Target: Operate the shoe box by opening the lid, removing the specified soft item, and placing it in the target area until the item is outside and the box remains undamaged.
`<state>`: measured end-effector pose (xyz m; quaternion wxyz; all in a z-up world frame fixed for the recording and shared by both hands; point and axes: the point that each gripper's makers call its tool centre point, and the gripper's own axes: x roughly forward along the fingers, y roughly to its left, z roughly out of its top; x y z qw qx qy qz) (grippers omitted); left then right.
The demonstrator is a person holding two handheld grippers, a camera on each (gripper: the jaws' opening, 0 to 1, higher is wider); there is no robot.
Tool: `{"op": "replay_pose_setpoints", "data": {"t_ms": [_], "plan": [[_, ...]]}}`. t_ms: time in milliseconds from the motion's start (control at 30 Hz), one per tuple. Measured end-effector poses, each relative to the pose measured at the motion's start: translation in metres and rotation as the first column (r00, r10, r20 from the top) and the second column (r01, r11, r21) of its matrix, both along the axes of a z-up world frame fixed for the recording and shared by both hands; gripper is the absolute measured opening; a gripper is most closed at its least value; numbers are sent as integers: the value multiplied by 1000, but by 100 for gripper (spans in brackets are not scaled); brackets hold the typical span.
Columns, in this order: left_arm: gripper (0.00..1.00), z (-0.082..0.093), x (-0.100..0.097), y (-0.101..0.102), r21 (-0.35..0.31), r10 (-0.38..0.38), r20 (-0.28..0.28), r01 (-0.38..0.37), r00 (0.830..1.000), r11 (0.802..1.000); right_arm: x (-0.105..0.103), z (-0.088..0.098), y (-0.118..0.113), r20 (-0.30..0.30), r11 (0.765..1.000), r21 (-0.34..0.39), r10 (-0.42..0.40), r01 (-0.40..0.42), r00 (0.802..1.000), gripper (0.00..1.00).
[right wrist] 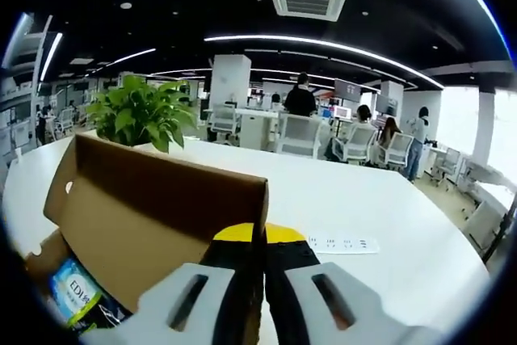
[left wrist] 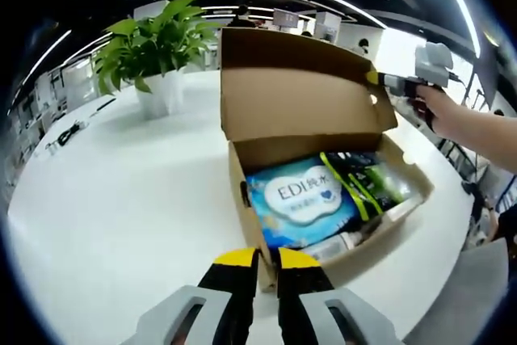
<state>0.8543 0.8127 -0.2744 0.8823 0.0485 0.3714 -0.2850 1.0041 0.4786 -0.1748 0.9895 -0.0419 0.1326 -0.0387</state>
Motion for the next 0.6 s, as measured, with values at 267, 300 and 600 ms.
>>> {"op": "replay_pose_setpoints", "data": {"t_ms": [267,300,600], "plan": [[8,0,0,0,-8,11,-5,-11,1000,1000,9,-9,-3,-40,1000,26,-12,13,999,0],[8,0,-1,0,-10,12,-6,-12,1000,1000,10,-10,-3,-45,1000,27,-12,13,999,0],[8,2,-2,0,-22,22,-5,-22,1000,1000,19,-21,-5,-103,999,50,-9,14,995,0]]}}
